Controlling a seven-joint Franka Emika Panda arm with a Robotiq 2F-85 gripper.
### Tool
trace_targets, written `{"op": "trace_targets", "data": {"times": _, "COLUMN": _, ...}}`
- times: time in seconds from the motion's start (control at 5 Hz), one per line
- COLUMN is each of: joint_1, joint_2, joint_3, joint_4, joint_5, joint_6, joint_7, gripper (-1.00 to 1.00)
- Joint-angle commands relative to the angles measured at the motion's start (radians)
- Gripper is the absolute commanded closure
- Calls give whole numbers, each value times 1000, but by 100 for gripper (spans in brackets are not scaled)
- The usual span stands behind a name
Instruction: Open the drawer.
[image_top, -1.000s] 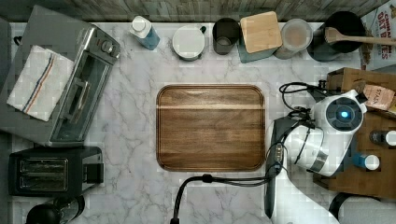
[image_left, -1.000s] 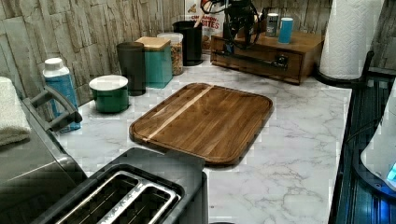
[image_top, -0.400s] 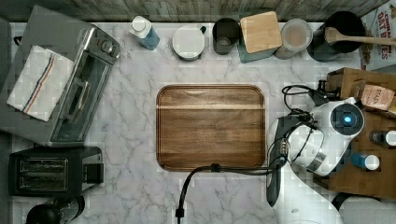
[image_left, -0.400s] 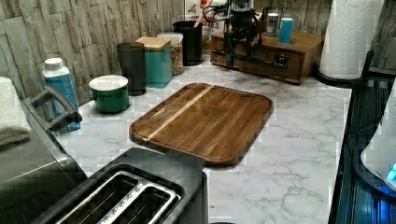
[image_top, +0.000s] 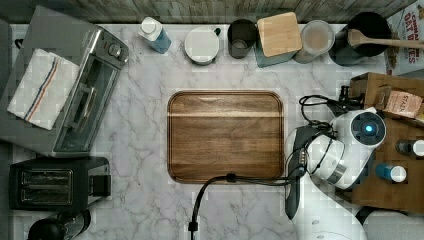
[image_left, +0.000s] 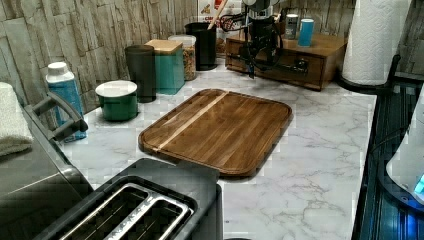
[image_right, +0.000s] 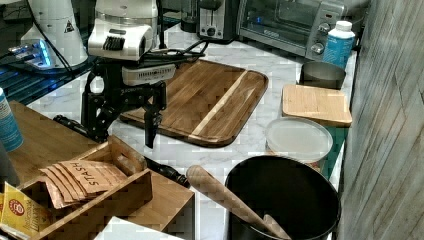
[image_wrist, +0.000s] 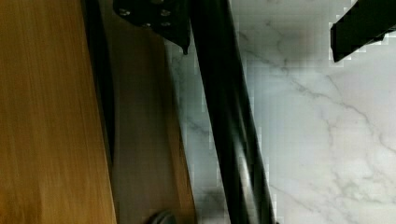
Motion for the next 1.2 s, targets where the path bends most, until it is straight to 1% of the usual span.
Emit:
{"op": "trace_targets", "data": {"times": 0.2, "joint_1": -3, "joint_2": -75, "joint_3": 69, "joint_4": -74, "joint_5": 51, "joint_6": 40, "joint_7": -117, "gripper": -100}}
{"op": "trace_targets", "data": {"times": 0.4, "joint_1": 19, "joint_2": -82, "joint_3": 115, "joint_4": -103, "joint_5": 68, "joint_6": 67, "joint_7": -121, "gripper": -100}}
{"op": "trace_targets", "data": {"times": 0.6, "joint_1": 26, "joint_2": -99, "joint_3": 161, "joint_4": -140, "joint_5": 106, "joint_6": 89, "joint_7": -121, "gripper": -100}}
{"op": "trace_targets", "data": {"times": 0.8, "joint_1": 71, "joint_2": -133, "joint_3": 182, "joint_4": -174, "joint_5": 107, "joint_6": 78, "joint_7": -63, "gripper": -100}}
{"op": "trace_targets", "data": {"times": 1.0, "joint_1": 102, "joint_2": -169, "joint_3": 220, "joint_4": -189, "joint_5": 120, "joint_6": 25, "joint_7": -13, "gripper": -100}}
{"op": "trace_targets", "data": {"times": 1.2, "joint_1": 143, "joint_2": -176, "joint_3": 240, "joint_4": -207, "joint_5": 130, "joint_6": 44, "joint_7": 57, "gripper": -100}}
